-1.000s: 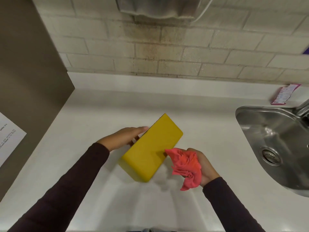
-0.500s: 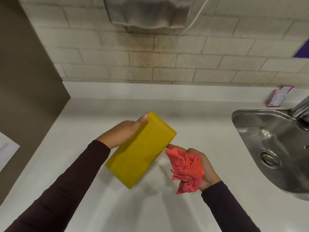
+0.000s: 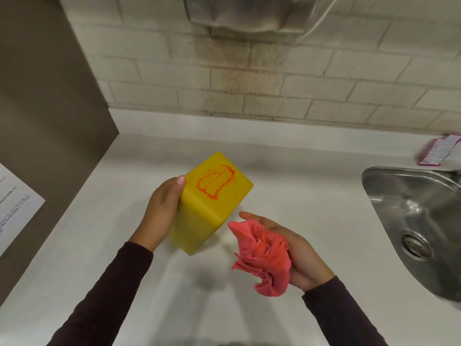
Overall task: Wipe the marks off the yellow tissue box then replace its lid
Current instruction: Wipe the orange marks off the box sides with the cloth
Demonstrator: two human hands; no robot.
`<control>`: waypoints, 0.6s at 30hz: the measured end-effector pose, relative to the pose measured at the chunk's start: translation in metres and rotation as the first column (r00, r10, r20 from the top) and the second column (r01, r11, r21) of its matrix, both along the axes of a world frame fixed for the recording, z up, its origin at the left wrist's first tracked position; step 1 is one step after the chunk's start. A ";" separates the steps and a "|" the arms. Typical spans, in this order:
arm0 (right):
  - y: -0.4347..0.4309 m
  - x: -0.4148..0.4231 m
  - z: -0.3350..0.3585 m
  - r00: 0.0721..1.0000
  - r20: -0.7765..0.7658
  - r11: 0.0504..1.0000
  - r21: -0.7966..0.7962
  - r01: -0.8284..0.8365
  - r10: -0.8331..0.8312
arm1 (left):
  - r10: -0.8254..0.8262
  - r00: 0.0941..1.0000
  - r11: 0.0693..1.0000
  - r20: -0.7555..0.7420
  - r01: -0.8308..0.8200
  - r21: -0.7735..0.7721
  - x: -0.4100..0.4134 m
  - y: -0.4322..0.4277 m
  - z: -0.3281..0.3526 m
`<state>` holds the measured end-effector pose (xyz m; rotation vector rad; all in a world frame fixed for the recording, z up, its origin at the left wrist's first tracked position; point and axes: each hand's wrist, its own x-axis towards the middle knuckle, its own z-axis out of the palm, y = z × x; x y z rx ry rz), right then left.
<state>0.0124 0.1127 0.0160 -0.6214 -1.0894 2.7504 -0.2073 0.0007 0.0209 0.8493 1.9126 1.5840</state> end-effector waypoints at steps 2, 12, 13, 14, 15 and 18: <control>0.012 0.016 0.003 0.997 0.083 0.987 0.162 -0.015 0.001 | 0.046 0.999 0.999 0.013 -0.046 -0.001 0.002 -0.006 -0.007; 0.030 0.022 0.012 0.886 0.299 0.622 0.783 -0.016 -0.354 | 0.012 1.000 0.999 -0.020 -0.011 0.040 -0.002 -0.006 -0.008; 0.027 0.021 0.015 0.897 0.258 0.592 0.806 0.006 -0.360 | 0.002 1.000 0.999 -0.024 -0.001 0.047 -0.002 -0.006 -0.008; 0.025 0.020 0.018 0.905 0.218 0.552 0.834 0.023 -0.366 | -0.002 1.000 0.999 -0.029 0.004 0.050 -0.002 -0.006 -0.008; 0.022 0.019 0.022 0.907 0.180 0.493 0.869 0.035 -0.381 | -0.007 1.000 0.999 -0.030 0.009 0.051 -0.002 -0.005 -0.008; 0.018 0.017 0.039 0.911 0.038 0.250 0.966 0.072 -0.410 | 0.000 1.000 0.999 -0.010 0.001 0.041 -0.004 -0.005 -0.009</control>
